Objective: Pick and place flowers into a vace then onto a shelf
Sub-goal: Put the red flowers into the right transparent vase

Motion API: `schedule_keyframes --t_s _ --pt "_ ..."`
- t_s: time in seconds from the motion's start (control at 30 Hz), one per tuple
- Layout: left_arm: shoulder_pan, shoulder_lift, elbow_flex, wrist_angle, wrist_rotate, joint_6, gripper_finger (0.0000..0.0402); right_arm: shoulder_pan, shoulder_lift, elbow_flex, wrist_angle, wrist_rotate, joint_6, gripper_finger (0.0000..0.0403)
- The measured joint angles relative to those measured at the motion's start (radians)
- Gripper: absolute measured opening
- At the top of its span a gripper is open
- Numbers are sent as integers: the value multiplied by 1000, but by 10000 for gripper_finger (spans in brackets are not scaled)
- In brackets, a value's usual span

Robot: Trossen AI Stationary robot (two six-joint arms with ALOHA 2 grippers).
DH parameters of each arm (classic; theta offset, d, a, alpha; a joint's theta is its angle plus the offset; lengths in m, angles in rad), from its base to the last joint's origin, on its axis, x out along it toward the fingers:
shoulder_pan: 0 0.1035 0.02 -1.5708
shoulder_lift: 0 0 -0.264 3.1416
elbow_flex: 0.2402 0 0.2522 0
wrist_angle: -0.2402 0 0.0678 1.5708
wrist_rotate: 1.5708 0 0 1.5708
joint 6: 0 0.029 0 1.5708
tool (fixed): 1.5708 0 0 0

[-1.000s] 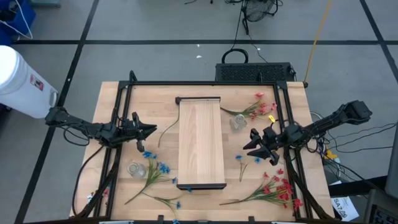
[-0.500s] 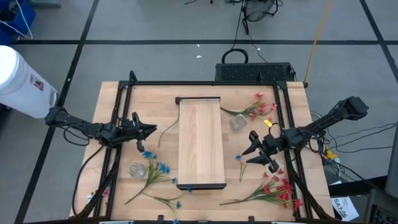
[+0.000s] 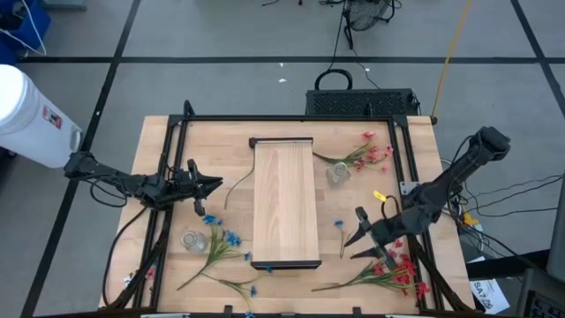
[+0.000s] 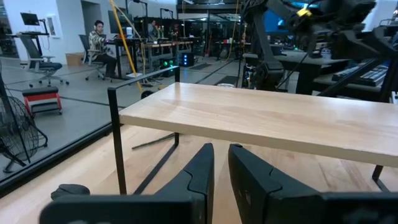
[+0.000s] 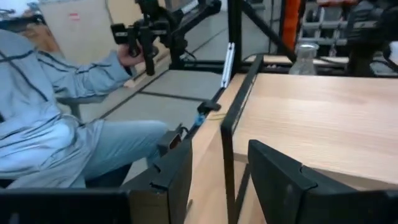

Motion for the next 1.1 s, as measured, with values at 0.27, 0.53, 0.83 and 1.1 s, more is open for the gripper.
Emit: schedule_keyframes --t_s 0.27,0.53,0.83,1.1 --pt "0 0 0 -1 0 0 51 49 238 210 -237 -11 130 150" --pt "0 0 0 -1 0 0 51 59 465 410 -583 -169 342 150" --pt "0 0 0 0 0 0 51 103 582 430 -667 -190 454 173" --pt "0 0 0 4 -1 25 51 133 623 430 -723 -190 506 219"
